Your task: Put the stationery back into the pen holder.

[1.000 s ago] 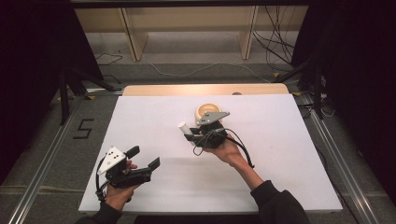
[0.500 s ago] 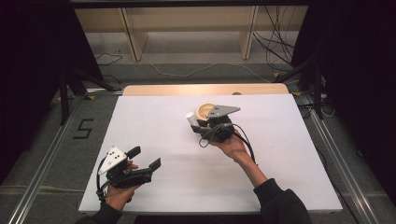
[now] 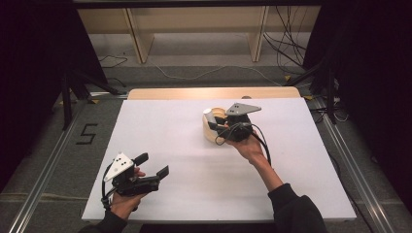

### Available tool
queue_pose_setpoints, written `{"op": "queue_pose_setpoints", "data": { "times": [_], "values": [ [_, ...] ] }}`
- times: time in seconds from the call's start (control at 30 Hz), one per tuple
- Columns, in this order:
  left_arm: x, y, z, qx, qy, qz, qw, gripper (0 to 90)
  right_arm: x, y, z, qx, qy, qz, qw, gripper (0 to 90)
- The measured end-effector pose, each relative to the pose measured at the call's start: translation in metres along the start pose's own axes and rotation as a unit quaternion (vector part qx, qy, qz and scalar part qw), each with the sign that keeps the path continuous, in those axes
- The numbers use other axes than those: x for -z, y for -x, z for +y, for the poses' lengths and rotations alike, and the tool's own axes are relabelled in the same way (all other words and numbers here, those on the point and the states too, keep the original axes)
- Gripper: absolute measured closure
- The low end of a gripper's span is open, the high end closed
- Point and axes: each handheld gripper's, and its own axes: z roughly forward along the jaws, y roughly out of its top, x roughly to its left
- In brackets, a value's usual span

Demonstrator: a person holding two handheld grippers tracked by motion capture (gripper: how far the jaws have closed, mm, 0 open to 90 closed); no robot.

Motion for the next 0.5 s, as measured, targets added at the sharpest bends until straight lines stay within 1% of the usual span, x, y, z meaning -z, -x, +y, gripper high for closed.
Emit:
{"op": "queue_pose_setpoints", "data": {
  "times": [0.5],
  "values": [
    [-0.001,0.001,-0.001,-0.002,-0.002,-0.002,1.0,7.3,0.009,0.021,0.0,-0.024,0.014,-0.031,0.9992,69.6]
  ]
}}
